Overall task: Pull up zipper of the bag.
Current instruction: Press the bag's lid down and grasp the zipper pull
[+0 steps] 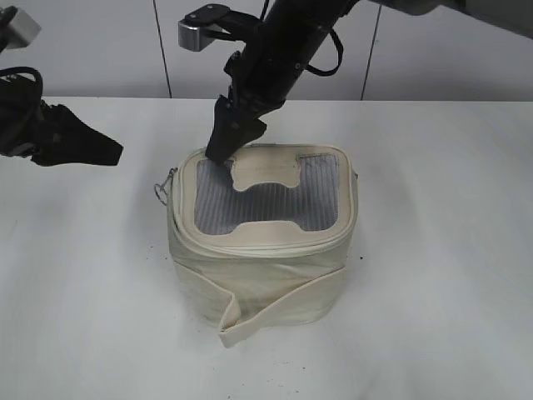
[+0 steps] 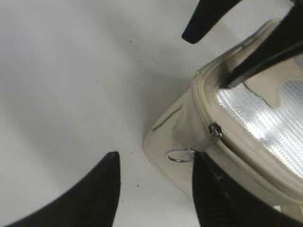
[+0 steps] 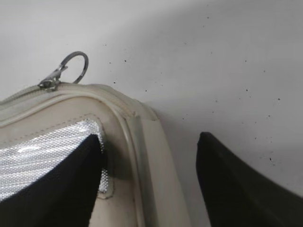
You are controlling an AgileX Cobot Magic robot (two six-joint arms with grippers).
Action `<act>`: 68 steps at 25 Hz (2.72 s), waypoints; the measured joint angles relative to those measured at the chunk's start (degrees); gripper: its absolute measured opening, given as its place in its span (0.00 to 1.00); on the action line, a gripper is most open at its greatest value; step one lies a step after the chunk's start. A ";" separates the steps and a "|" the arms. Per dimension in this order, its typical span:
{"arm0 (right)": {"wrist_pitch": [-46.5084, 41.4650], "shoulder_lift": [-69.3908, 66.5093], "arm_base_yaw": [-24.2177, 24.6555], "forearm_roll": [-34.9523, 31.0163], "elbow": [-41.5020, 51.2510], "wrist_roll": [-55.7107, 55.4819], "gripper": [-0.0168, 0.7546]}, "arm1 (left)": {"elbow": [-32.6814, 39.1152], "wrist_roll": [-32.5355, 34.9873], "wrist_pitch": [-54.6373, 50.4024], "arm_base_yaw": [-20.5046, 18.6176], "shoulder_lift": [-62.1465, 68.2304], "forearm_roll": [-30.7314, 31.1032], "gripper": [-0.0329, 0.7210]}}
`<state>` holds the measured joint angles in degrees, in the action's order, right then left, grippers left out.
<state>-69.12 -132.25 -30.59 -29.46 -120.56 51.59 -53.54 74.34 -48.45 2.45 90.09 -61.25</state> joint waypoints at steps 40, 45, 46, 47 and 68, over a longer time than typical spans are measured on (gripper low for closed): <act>-1.44 -0.78 -0.05 -1.10 -0.06 -3.57 0.07 | -5.68 0.13 13.35 17.26 0.93 32.29 0.83; -1.44 -0.78 -0.05 -1.10 -0.06 -3.57 0.07 | -5.68 0.13 14.40 19.31 3.81 34.60 0.83; -1.44 -0.78 -0.05 -1.10 -0.06 -3.57 0.07 | -5.68 0.13 14.74 19.83 4.16 34.95 0.83; -1.44 -0.78 -0.05 -1.10 -0.06 -3.57 0.07 | -5.68 0.13 15.55 20.43 4.46 35.22 0.82; -1.44 -0.83 -0.05 -0.98 -0.06 -6.16 0.07 | -5.68 -12.63 8.92 21.82 2.85 39.11 0.04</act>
<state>-70.55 -133.08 -30.64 -30.44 -120.62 45.43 -59.21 61.71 -39.53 24.26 92.94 -22.14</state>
